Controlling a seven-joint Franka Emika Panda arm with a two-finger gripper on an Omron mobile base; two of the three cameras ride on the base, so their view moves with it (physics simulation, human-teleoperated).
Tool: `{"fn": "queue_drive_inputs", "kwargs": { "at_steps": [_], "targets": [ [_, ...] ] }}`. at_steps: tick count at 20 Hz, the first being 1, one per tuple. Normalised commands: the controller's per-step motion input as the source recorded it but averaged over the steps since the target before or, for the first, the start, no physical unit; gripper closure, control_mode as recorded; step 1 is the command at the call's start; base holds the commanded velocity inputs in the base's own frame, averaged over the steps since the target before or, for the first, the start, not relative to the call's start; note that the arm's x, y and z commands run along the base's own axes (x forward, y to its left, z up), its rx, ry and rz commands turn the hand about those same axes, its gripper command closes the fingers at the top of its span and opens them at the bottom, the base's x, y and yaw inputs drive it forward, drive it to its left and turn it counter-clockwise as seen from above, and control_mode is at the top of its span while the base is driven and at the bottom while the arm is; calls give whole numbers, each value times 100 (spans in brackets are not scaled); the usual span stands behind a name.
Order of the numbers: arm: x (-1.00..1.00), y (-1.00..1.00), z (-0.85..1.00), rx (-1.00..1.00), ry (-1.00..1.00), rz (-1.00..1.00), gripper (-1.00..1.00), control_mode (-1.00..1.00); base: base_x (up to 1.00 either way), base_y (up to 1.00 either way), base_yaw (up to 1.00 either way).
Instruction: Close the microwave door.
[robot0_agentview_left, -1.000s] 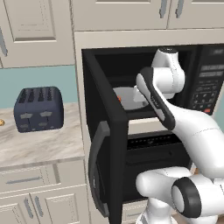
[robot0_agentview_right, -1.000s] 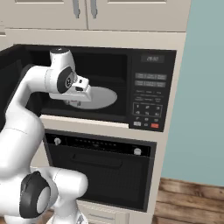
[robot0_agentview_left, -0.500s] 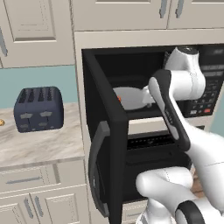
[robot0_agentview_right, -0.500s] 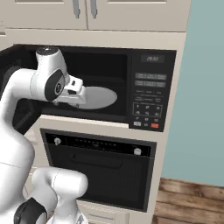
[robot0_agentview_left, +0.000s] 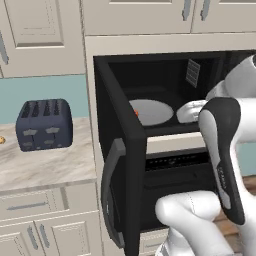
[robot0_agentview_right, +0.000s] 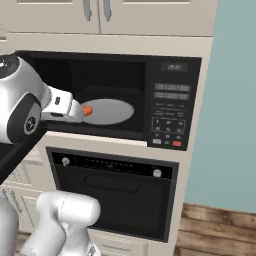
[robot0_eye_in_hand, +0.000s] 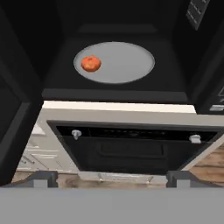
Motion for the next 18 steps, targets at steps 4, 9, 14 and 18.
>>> {"fn": "queue_drive_inputs", "kwargs": {
  "at_steps": [4,9,14,18],
  "targets": [
    [-100,3,1,0,-40,0,-100,-100,0,0,0],
    [-100,18,8,0,-41,-1,-100,-100,0,0,0],
    [-100,34,12,0,-31,-10,-100,-100,0,0,0],
    [-100,37,5,-1,-27,-14,-100,-100,0,0,0]
  ]
}}
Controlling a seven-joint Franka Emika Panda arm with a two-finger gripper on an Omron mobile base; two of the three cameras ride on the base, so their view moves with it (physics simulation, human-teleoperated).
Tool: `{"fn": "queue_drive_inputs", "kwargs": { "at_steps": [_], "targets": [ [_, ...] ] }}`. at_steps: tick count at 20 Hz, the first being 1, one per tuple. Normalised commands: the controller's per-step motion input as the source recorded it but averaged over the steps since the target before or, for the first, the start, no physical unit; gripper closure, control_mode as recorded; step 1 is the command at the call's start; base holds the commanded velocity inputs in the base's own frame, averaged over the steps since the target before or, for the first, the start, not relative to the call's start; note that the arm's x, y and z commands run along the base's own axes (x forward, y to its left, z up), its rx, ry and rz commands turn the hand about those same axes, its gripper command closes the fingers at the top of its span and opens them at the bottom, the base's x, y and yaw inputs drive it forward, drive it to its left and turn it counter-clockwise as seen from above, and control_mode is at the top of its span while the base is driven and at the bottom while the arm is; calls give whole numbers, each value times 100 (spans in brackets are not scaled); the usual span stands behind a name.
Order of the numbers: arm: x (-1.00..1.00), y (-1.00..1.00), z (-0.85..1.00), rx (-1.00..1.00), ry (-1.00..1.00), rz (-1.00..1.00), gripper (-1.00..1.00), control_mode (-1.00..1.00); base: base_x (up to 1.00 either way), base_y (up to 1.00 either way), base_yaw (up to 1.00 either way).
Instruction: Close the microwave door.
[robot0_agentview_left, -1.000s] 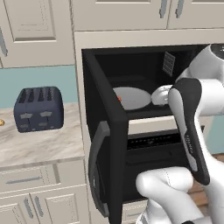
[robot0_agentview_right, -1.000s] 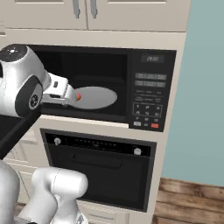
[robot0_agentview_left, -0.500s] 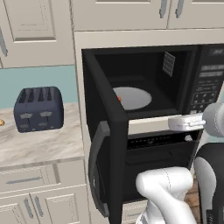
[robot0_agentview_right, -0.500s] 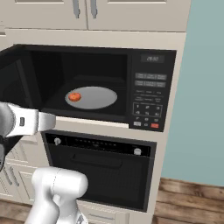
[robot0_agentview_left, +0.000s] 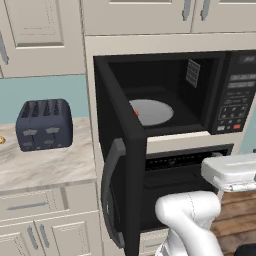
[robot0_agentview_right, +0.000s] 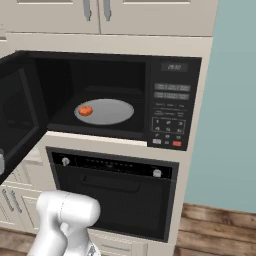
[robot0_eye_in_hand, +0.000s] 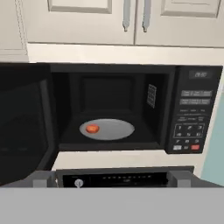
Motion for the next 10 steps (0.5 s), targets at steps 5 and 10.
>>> {"fn": "queue_drive_inputs", "kwargs": {
  "at_steps": [5,10],
  "targets": [
    [-100,55,0,-4,-21,-16,-100,-100,0,0,0],
    [-92,65,0,-3,-22,-17,-100,-100,0,0,0]
  ]
}}
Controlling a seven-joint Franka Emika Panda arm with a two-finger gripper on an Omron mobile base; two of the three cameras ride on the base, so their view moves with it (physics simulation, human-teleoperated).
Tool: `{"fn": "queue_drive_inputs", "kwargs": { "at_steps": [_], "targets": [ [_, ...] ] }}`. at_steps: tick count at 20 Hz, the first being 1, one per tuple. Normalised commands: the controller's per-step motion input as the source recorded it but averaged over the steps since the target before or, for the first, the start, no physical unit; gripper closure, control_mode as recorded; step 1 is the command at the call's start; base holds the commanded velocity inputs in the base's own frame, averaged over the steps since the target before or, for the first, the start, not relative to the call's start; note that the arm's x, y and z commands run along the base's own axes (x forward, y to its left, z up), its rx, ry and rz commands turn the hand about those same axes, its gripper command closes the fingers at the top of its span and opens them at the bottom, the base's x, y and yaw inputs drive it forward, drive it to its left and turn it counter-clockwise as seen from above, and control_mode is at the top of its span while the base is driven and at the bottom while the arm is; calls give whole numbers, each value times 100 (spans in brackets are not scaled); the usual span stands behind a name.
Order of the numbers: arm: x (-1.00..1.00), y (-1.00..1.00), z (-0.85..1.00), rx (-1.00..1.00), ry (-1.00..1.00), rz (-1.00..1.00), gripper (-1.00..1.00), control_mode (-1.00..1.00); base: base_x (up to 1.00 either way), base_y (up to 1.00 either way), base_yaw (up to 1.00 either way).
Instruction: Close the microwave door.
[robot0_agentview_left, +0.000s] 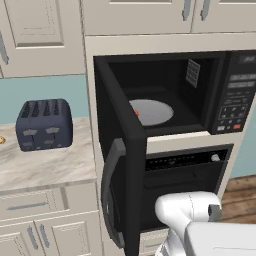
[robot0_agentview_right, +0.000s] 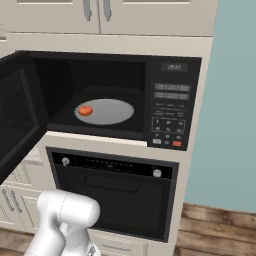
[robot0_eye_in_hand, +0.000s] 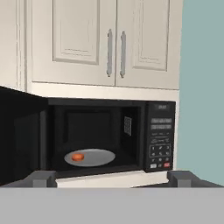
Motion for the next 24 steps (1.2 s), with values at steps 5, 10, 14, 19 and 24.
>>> {"fn": "queue_drive_inputs", "kwargs": {
  "at_steps": [5,10,14,19,24],
  "targets": [
    [-30,100,-17,-2,-19,-18,-100,-100,0,0,0],
    [20,100,-35,0,-8,-13,-100,-100,0,0,0],
    [76,100,-44,-3,-1,-12,-100,-100,0,0,0],
    [100,96,-55,-10,0,-10,-100,-100,0,0,0],
    [100,44,-70,-10,0,-10,-100,-100,0,0,0]
  ]
}}
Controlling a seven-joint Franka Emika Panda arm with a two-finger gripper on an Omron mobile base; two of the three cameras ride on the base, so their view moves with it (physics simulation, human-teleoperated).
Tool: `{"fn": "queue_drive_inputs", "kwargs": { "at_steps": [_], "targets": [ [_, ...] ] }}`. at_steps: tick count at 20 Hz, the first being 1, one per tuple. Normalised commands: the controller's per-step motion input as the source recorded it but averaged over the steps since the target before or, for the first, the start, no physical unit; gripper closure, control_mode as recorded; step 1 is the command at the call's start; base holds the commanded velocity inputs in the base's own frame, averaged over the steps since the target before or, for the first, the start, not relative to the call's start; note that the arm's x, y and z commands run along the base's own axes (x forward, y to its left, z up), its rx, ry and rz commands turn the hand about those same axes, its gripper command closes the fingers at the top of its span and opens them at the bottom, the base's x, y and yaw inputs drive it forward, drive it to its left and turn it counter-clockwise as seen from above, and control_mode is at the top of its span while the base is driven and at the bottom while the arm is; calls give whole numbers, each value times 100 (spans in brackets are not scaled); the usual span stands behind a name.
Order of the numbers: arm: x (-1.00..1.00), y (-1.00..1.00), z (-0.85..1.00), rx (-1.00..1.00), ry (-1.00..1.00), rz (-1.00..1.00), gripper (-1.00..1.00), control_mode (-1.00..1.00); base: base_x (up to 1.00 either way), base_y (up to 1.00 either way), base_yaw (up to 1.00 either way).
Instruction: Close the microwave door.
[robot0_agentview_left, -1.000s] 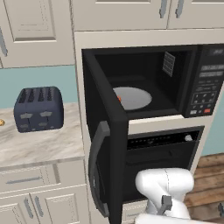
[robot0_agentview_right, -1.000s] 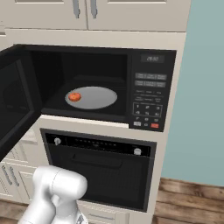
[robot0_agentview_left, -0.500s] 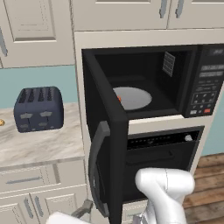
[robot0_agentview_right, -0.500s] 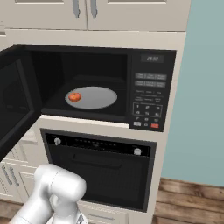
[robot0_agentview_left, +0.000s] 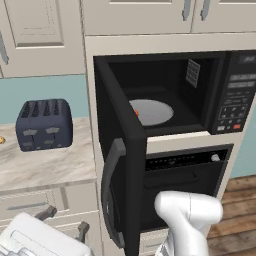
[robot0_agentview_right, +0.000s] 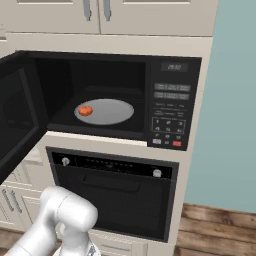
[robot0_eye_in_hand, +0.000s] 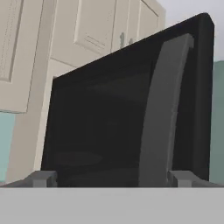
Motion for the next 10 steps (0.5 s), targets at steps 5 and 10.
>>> {"fn": "queue_drive_inputs", "kwargs": {
  "at_steps": [5,10],
  "targets": [
    [100,0,-65,-13,2,-23,-100,-100,0,0,0],
    [52,-72,-12,-8,11,-38,-100,-100,0,0,0]
  ]
}}
